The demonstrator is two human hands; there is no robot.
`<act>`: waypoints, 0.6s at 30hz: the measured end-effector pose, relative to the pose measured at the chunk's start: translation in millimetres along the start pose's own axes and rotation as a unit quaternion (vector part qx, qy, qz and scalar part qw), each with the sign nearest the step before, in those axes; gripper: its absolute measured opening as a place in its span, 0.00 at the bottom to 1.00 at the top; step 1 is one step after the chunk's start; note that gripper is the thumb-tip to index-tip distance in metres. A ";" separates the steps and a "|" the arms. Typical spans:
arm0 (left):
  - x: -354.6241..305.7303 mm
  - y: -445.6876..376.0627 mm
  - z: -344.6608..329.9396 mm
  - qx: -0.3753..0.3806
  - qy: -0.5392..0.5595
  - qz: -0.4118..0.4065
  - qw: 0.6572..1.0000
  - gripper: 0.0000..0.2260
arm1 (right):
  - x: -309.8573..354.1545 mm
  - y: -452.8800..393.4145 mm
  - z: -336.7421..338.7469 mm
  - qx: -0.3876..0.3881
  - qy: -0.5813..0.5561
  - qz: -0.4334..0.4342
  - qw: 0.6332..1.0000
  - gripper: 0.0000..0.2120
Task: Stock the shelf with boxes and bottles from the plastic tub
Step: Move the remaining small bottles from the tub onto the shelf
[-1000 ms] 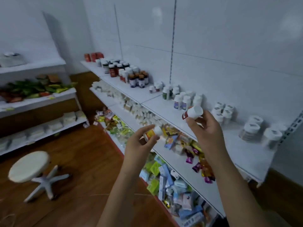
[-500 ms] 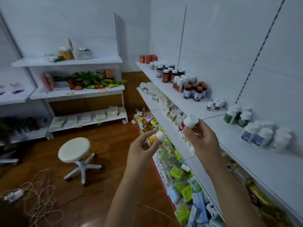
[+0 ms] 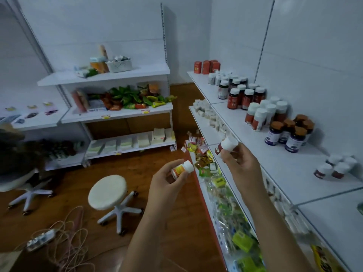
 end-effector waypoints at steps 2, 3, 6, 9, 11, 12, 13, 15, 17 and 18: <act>20.9 -20.0 2.2 -0.005 -0.002 0.017 1.000 0.12 | -4.2 -29.2 -18.6 0.006 0.008 -0.006 1.000 0.12; 30.0 -31.1 3.2 -0.008 -0.001 0.026 1.000 0.12 | -6.0 -42.9 -27.5 0.008 0.014 -0.009 1.000 0.13; 53.2 -72.8 3.5 -0.012 0.001 0.037 0.999 0.12 | -14.5 -84.1 -52.3 0.015 0.022 -0.019 0.999 0.16; 76.2 -120.4 1.2 -0.002 0.013 0.040 0.999 0.12 | -21.7 -127.0 -75.2 0.012 0.037 -0.024 0.999 0.15; 91.4 -154.5 -0.5 0.008 0.029 0.036 0.999 0.12 | -22.8 -157.3 -89.9 0.002 0.045 -0.018 0.999 0.14; 97.9 -172.0 -0.7 0.014 0.029 0.031 0.999 0.12 | -22.0 -172.4 -97.9 -0.002 0.045 -0.016 0.999 0.14; 104.3 -190.3 -1.0 0.023 0.027 0.027 0.999 0.12 | -20.7 -188.1 -105.8 -0.007 0.042 -0.015 0.999 0.14; 115.9 -231.7 -1.0 0.039 0.032 0.019 0.999 0.12 | -15.8 -221.9 -121.4 -0.023 0.040 -0.017 0.999 0.14; 123.1 -277.6 2.1 0.050 0.034 0.012 0.998 0.12 | -4.6 -256.3 -138.2 -0.033 0.048 -0.009 0.998 0.13; 124.9 -300.9 4.0 0.056 0.032 0.006 0.998 0.12 | 2.5 -272.8 -146.5 -0.037 0.052 -0.004 0.998 0.13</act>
Point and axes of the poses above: each hand's wrist, its own y-axis away from the middle knuckle, its own z-axis out of the back of the hand, x = y × z, the point moved 10 cm from there along -y, towards the middle knuckle, and after that the axes turned 13 degrees about -z, right-handed, at the moved point
